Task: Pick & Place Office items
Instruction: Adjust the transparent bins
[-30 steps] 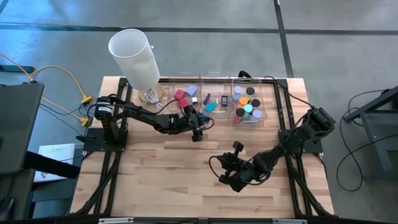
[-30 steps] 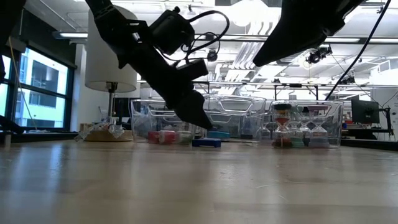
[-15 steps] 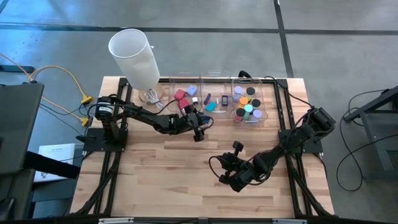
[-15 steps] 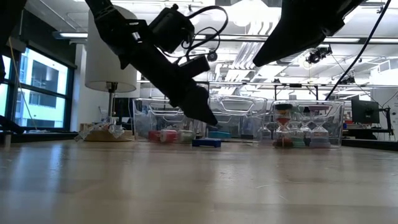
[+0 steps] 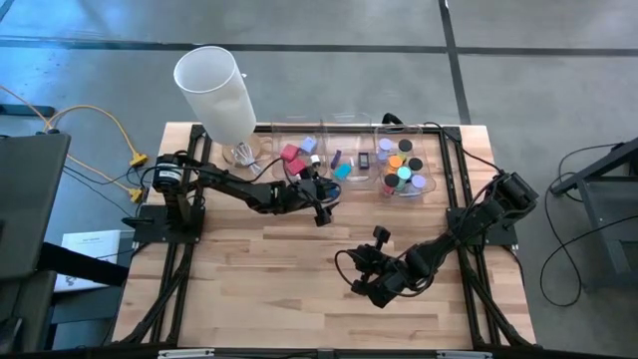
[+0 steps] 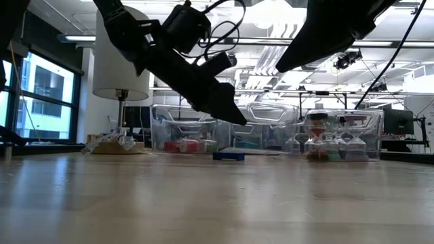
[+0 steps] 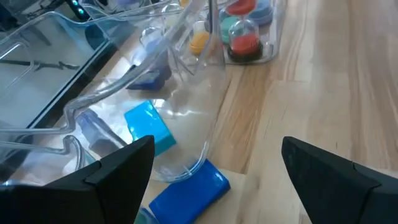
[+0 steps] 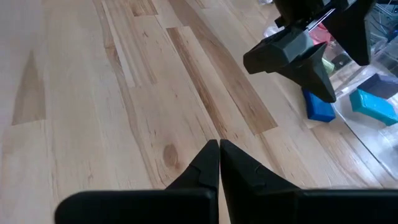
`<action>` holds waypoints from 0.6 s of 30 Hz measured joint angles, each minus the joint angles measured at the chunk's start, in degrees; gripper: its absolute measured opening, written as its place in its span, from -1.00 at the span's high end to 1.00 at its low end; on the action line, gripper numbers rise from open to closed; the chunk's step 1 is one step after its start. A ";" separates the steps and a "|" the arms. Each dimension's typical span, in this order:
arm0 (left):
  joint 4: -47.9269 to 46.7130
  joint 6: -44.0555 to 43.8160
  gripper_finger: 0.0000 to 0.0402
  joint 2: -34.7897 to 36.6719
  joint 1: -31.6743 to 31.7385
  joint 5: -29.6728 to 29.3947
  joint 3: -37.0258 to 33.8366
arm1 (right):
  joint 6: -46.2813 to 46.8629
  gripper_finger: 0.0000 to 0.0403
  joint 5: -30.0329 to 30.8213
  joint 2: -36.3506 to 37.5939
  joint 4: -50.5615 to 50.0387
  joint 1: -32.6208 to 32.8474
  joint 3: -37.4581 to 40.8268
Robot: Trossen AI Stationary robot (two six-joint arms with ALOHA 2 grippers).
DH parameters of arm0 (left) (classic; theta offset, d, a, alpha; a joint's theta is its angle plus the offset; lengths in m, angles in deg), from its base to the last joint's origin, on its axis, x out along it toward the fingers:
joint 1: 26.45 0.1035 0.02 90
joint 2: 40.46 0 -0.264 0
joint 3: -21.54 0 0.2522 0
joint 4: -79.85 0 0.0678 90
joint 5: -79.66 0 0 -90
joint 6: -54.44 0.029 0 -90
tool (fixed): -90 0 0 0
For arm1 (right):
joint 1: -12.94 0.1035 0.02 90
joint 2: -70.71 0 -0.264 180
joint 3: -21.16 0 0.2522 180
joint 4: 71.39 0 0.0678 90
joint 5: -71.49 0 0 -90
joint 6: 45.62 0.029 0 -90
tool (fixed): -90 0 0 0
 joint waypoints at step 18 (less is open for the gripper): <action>4.64 5.35 -0.71 -4.24 -0.09 3.87 0.46 | -0.69 0.99 -0.17 0.00 -0.84 -0.55 -0.01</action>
